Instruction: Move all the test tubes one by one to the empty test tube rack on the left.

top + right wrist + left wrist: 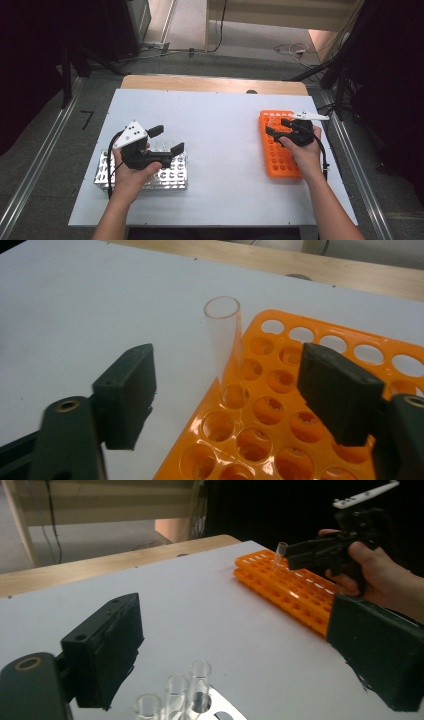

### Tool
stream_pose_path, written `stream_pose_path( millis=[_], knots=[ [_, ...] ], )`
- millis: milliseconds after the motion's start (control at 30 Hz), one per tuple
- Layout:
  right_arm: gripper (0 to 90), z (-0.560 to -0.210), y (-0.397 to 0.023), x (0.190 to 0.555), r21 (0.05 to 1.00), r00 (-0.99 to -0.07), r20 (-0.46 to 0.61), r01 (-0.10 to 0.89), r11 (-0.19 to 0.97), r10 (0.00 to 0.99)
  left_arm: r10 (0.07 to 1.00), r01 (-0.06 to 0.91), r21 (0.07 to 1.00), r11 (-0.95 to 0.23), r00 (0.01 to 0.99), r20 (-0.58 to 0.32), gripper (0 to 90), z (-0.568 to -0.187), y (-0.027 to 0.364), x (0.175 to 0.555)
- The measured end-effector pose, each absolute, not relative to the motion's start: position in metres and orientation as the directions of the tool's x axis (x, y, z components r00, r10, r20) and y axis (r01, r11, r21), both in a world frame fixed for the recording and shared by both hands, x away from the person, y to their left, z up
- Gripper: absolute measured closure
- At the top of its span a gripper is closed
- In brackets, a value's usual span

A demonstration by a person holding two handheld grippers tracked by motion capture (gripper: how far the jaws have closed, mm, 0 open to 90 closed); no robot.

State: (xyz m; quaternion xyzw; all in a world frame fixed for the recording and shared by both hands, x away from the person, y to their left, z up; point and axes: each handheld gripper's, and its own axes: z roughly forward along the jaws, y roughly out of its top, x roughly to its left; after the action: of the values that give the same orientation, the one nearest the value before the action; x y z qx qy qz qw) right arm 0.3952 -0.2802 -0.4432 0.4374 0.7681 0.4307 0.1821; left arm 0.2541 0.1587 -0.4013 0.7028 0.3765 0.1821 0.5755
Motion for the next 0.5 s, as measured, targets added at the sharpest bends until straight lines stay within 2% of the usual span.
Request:
stream_pose_path(
  millis=[33, 200, 500],
  knots=[
    [32.0, -0.445, -0.280, 0.397, 0.818, -0.542, 0.099, 0.522, 0.241, 0.835, 0.732, 0.317, 0.947, -0.057, 0.658, -0.177, 5.9, -0.402, 0.157, 0.254],
    [43.3, -0.446, -0.277, 0.404, 0.802, -0.535, 0.080, 0.536, 0.264, 0.841, 0.704, 0.318, 0.946, -0.067, 0.687, -0.181, 2.8, -0.404, 0.146, 0.255],
    [55.1, -0.453, -0.269, 0.411, 0.745, -0.527, 0.024, 0.576, 0.337, 0.849, 0.675, 0.317, 0.943, -0.102, 0.719, -0.169, 0.0, -0.409, 0.126, 0.256]
  ],
)
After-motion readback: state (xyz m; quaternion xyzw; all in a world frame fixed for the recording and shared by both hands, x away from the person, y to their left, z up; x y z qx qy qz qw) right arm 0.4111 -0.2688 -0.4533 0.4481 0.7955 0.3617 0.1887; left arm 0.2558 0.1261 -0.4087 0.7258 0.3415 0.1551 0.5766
